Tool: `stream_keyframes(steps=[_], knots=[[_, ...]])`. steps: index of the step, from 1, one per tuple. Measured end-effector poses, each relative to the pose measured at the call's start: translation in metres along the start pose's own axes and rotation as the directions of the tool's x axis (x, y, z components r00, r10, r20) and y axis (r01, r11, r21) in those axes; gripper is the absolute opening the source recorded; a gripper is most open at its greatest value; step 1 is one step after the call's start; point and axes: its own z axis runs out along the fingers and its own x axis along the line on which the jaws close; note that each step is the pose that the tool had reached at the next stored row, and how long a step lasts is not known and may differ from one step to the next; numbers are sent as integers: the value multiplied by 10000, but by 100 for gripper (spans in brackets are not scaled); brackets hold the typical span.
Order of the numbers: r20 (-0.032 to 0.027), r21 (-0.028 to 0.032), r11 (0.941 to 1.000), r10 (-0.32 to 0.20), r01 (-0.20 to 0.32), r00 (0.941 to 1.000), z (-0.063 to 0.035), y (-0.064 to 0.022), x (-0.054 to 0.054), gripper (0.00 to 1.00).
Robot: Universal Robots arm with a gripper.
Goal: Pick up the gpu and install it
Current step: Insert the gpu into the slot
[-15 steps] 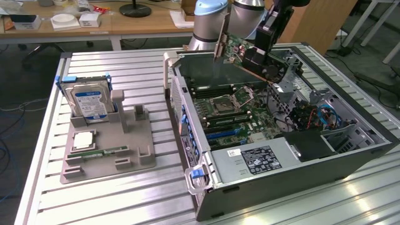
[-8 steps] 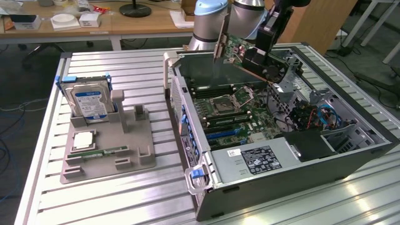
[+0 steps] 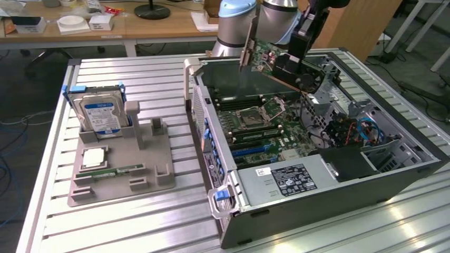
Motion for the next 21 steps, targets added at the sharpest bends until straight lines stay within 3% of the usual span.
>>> stream_keyframes(steps=[21], knots=[[-38, -20, 9966, -825, 825, 9966, 0, -13, 12, 26]])
